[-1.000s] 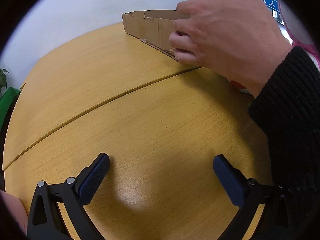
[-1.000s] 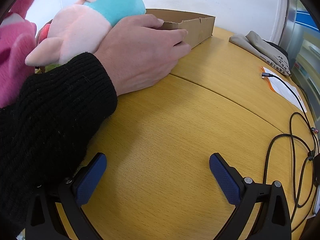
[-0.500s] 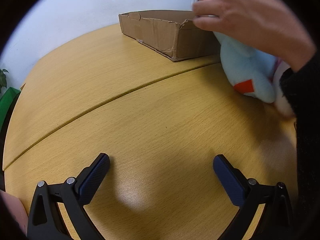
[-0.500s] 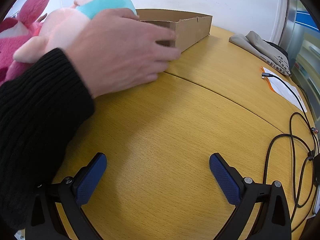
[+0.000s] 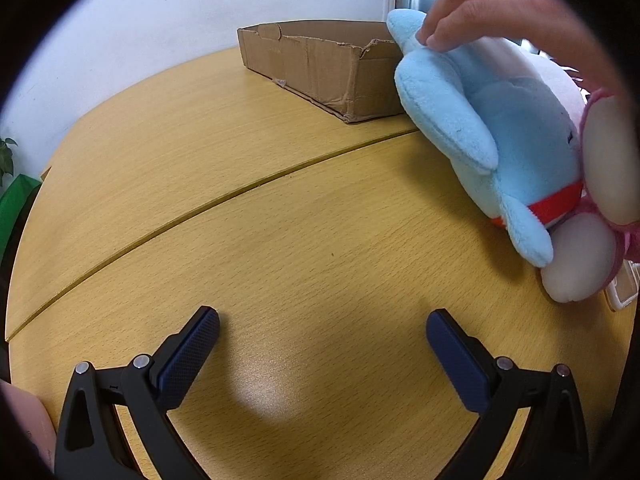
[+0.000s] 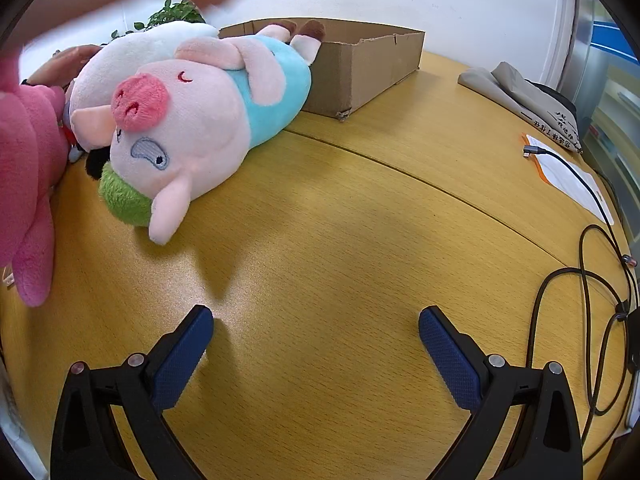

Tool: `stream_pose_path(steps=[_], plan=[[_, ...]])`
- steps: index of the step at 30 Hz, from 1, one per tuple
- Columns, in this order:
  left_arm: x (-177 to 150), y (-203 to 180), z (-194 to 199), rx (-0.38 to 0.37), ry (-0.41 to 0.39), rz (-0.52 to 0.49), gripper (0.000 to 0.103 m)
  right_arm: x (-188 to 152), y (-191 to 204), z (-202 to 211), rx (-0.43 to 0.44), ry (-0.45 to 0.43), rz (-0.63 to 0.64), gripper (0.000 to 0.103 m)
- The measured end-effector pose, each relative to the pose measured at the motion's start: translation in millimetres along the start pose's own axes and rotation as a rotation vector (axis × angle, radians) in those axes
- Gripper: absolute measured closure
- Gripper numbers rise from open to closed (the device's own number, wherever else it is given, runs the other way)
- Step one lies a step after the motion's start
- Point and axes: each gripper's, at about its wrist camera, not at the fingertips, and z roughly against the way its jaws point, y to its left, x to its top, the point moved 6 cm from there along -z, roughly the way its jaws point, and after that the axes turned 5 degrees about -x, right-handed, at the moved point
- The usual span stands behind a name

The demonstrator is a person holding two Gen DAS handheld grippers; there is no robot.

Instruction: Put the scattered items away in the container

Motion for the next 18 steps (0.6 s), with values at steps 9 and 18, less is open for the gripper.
stream_pose_path(steps=[9,18], plan=[[-1.2,0.1,-0.4,0.0,0.0,-0.001,0.0,0.0,-0.1,-0.1,-0.001,0.0,-0.001,0.0],[-1.7,0.2,-0.5,-0.001,0.0,-0.002,0.0,0.0,-0.2,-0.1,-0.001,0.0,-0.001,0.0]])
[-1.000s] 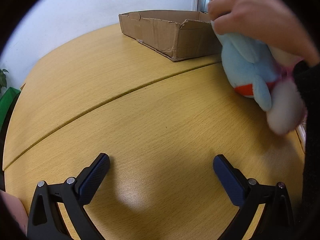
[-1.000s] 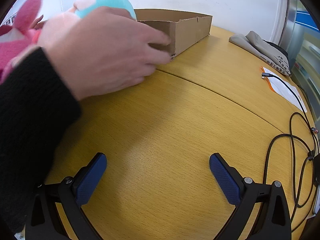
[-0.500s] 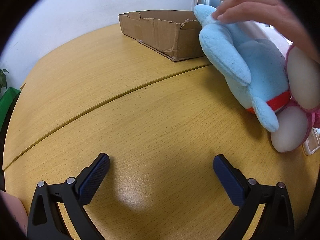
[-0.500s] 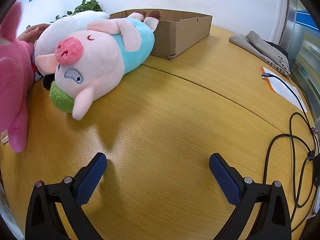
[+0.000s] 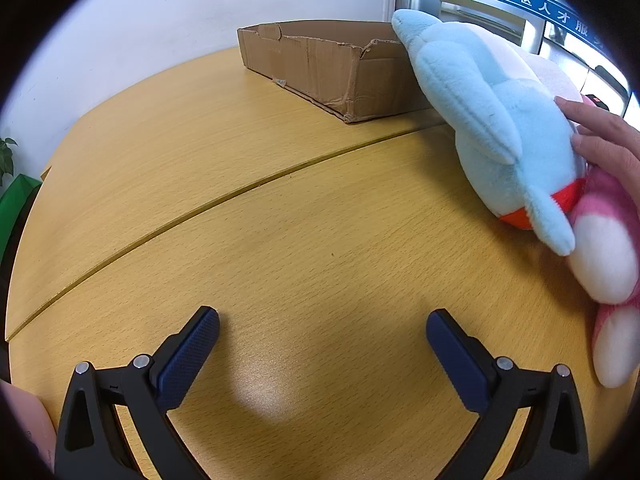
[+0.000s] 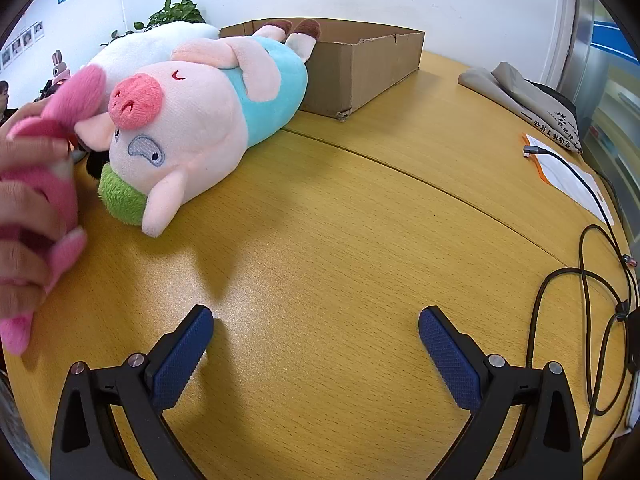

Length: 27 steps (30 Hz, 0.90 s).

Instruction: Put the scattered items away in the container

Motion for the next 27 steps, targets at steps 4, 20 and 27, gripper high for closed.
stream_pose_path(steps=[4,20,27], plan=[[0.0,0.0,0.0,0.0,0.0,0.0,0.0,0.0,0.0,0.0,0.0,0.0,0.0,0.0],[-2.6,1.0,-0.3,-0.001,0.0,-0.002,0.0,-0.1,-0.1,-0.1,-0.001,0.0,-0.002,0.0],[-3.3,1.3,-0.4,-0.001,0.0,-0.002,0.0,-0.2,-0.2,-0.1,-0.002,0.001,-0.002,0.0]])
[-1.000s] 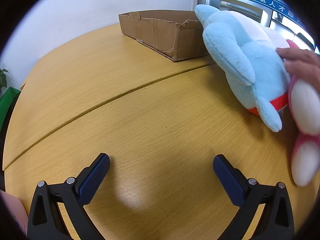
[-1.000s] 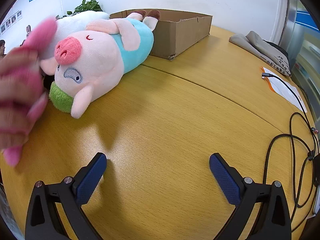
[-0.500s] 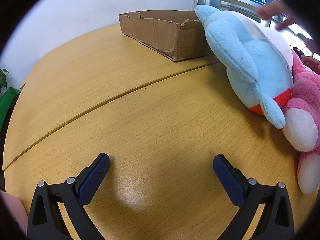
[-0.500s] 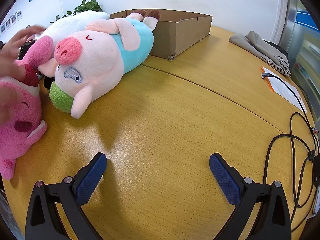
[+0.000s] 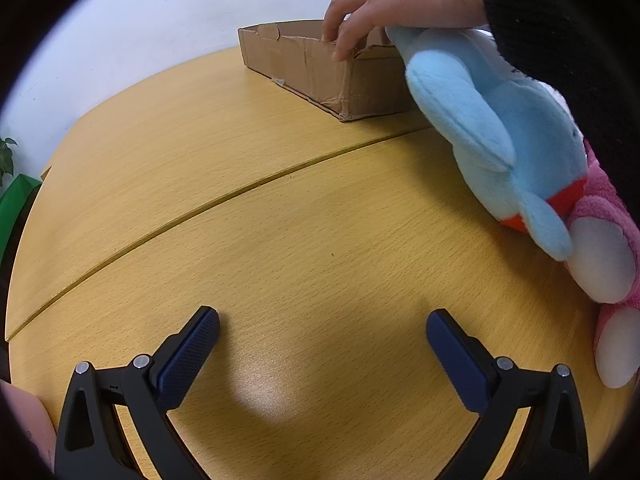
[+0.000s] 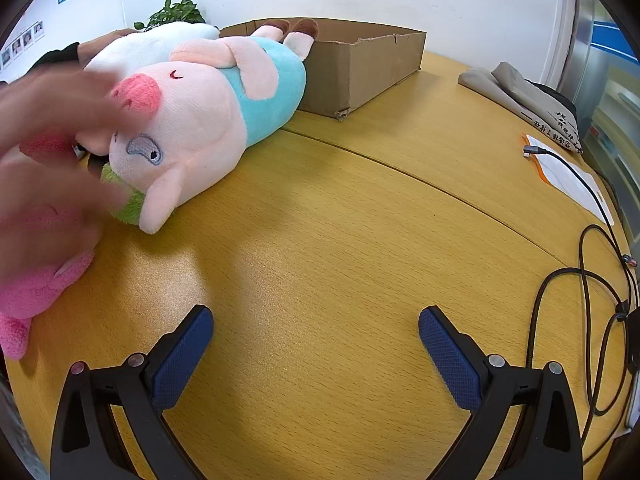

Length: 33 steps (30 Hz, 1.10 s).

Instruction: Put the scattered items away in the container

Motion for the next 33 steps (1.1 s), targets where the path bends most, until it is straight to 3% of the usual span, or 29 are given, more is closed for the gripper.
stream_pose_path(steps=[33], plan=[[-3.4,1.5,-0.4,-0.001,-0.001,-0.001,0.0,-0.2,-0.2,-0.2,-0.002,0.0,-0.002,0.0]])
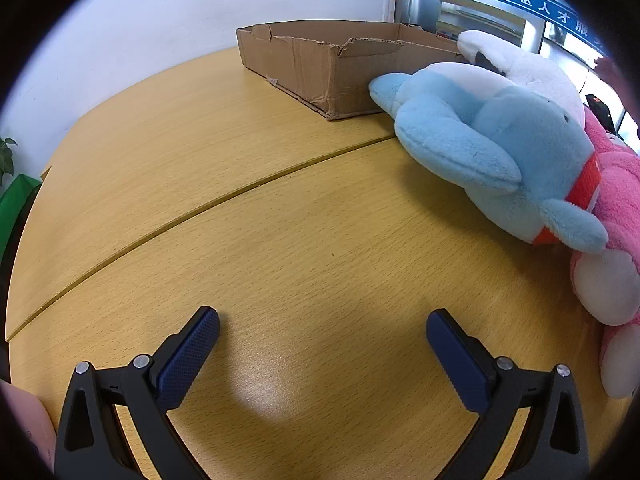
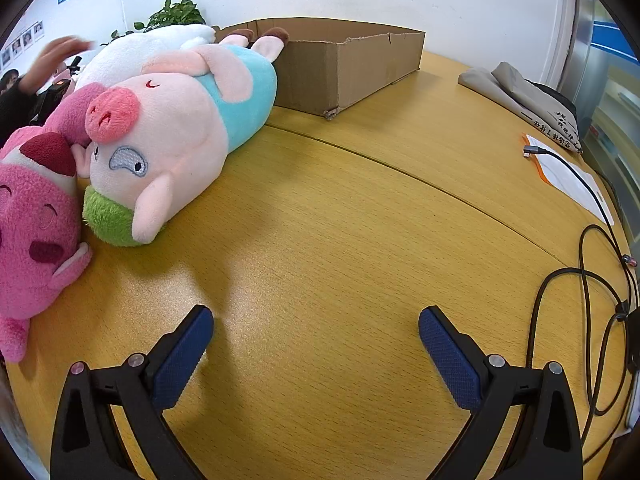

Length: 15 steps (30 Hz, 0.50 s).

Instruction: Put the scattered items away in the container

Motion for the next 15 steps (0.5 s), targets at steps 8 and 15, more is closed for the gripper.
stream_pose_path(steps=[8,15], plan=[[-0.4,0.2,-0.1,0.0,0.0,0.0,0.0,0.3,0.1,-0.3,-0.002,0.0,-0.002,0.0],[0.5,1.3,-0.1,-0.002,0.0,0.001,0.0,0.0,6.1,1.2,-0.003,0.001,-0.003,0.0]])
